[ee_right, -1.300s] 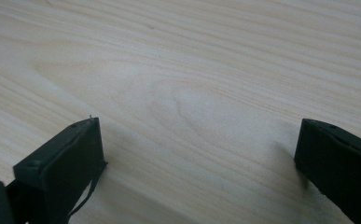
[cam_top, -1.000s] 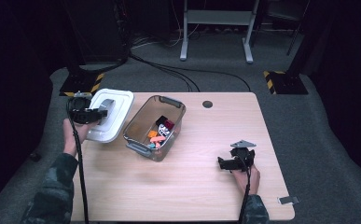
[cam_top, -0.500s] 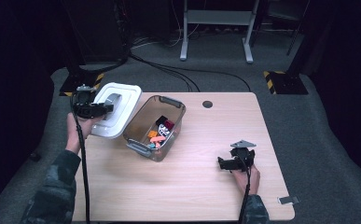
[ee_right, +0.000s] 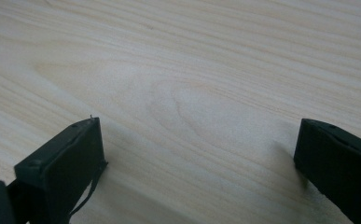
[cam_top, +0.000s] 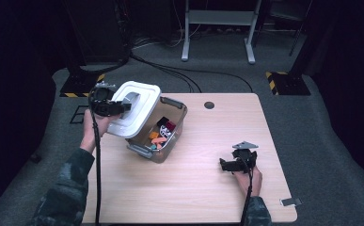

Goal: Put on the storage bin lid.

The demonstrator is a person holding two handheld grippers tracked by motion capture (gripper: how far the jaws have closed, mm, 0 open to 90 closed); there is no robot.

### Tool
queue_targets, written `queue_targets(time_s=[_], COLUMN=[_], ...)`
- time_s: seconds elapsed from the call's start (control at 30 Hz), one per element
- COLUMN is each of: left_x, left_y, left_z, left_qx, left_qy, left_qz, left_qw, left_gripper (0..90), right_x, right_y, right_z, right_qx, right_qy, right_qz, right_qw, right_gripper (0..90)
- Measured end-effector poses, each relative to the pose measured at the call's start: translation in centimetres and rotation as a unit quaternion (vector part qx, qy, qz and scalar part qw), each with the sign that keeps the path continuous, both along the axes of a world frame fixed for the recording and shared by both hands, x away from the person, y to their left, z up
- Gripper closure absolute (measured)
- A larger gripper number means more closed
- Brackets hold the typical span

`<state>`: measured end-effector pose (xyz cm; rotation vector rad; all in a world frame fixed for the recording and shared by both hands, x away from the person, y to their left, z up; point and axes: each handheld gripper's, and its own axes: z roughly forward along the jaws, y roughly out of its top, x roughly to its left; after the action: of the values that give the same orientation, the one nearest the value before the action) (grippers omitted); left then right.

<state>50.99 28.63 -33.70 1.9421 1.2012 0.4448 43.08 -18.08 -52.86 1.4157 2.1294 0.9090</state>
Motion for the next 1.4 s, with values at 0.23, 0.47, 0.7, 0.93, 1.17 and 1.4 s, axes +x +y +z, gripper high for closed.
queue_targets(time_s=[0.23, 0.47, 0.7, 0.93, 1.17, 1.4], left_x=[0.2, 0.1, -0.2, -0.7, -1.6, -2.0], left_y=[-2.6, -5.0, -6.8, -8.3, -9.2, -9.0], left_z=[-0.5, -1.6, -2.5, -3.4, -4.1, -4.1], left_qx=[0.007, 0.013, 0.013, 0.032, 0.057, 0.058], left_qy=[0.009, 0.021, 0.032, 0.029, 0.019, 0.015], left_qz=[-0.018, -0.034, -0.048, -0.051, -0.046, -0.041], left_qw=[0.9998, 0.9991, 0.9983, 0.9977, 0.9971, 0.9974], left_gripper=[67.3, 67.3, 67.3, 67.2, 66.8, 51.1], right_x=[0.0, 0.0, 0.0, 0.0, 0.0, 0.0], right_y=[0.0, 0.0, 0.0, 0.0, 0.0, 0.0], right_z=[0.0, 0.0, 0.0, 0.0, 0.0, 0.0], right_qx=[0.000, 0.000, 0.000, 0.000, 0.000, 0.000], right_qy=[0.000, 0.000, 0.000, 0.000, 0.000, 0.000], right_qz=[0.000, 0.000, 0.000, 0.000, 0.000, 0.000], right_qw=[1.0000, 1.0000, 1.0000, 1.0000, 1.0000, 1.0000], right_gripper=[0.7, 0.8, 0.8, 0.8, 0.8, 0.8])
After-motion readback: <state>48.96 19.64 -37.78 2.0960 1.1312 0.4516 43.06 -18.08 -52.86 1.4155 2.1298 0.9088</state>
